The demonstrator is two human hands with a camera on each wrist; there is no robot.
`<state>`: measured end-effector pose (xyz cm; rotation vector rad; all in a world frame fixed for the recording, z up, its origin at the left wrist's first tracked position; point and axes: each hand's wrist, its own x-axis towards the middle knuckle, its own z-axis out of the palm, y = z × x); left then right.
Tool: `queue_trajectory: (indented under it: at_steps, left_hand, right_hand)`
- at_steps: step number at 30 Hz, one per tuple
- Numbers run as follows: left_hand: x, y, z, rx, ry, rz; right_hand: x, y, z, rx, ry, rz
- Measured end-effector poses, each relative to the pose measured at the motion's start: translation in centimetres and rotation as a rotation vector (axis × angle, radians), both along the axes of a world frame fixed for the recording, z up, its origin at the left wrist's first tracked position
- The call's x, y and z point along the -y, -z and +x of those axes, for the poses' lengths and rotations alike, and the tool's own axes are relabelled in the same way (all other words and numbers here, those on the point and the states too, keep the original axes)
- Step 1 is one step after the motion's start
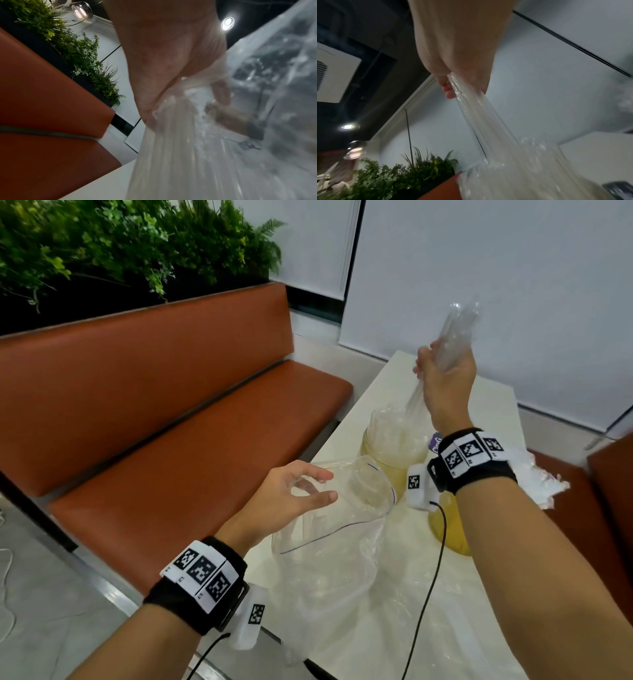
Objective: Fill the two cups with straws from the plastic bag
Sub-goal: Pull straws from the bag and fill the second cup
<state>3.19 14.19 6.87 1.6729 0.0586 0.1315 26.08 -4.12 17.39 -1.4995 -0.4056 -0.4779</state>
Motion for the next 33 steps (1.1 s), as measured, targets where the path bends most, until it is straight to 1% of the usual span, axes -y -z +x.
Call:
queue_trajectory:
  at_steps: [3, 7, 8, 10, 12, 14, 16, 18, 21, 23, 25, 27, 29, 31, 33]
  left_hand:
    - [-0.3, 0.4, 0.1, 0.012, 0.006, -0.014]
    - [-0.2, 0.5, 0.3, 0.017, 0.016, -0.03]
    - [-0.1, 0.4, 0.4, 0.021, 0.019, -0.039]
    - [0.1, 0.3, 0.5, 0.024, 0.028, -0.044]
    - [0.3, 0.1, 0.7, 0.02, 0.036, -0.031]
    - [0.4, 0.0, 0.9, 0.016, 0.04, -0.016]
    - [0.5, -0.1, 1.1, 0.015, 0.042, -0.019]
    - [0.6, -0.2, 1.2, 0.013, 0.044, -0.02]
    - [0.8, -0.4, 1.2, 0.009, 0.051, -0.014]
    - [0.8, -0.4, 1.3, 0.013, 0.053, -0.021]
    - [0.9, -0.4, 1.3, 0.018, 0.05, -0.02]
    - [0.9, -0.3, 1.4, 0.017, 0.041, -0.015]
    - [1.0, -0.3, 1.5, 0.012, 0.035, -0.012]
    - [1.2, -0.2, 1.6, 0.007, 0.04, -0.005]
    - [1.4, -0.3, 1.8, 0.001, 0.042, 0.002]
  right_hand:
    - [-0.1, 2.7, 1.5, -0.032, 0.032, -0.011]
    - [0.2, 6.1, 2.8, -0.168, 0.097, -0.034]
    - [0.5, 6.9, 2.9, -0.211, 0.123, -0.06]
    - [0.9, 8.2, 2.9, -0.291, 0.184, -0.176]
    - [1.1, 8.4, 2.7, -0.324, 0.222, -0.298]
    - [1.0, 7.6, 2.4, -0.268, 0.234, -0.347]
    - [1.1, 6.4, 2.1, -0.164, 0.253, -0.3]
    - [1.3, 5.3, 2.2, -0.016, 0.247, -0.225]
    - [1.8, 4.5, 2.9, 0.151, 0.214, -0.217]
    - [2.1, 4.6, 3.5, 0.24, 0.214, -0.319]
    - [2.4, 5.7, 3.8, 0.326, 0.222, -0.533]
    - [2.7, 7.8, 3.7, 0.307, 0.24, -0.745]
    - [3.0, 9.2, 3.2, 0.237, 0.232, -0.882]
    - [3.3, 9.2, 2.9, 0.176, 0.213, -0.89]
    - [3.1, 7.7, 2.8, 0.181, 0.208, -0.796]
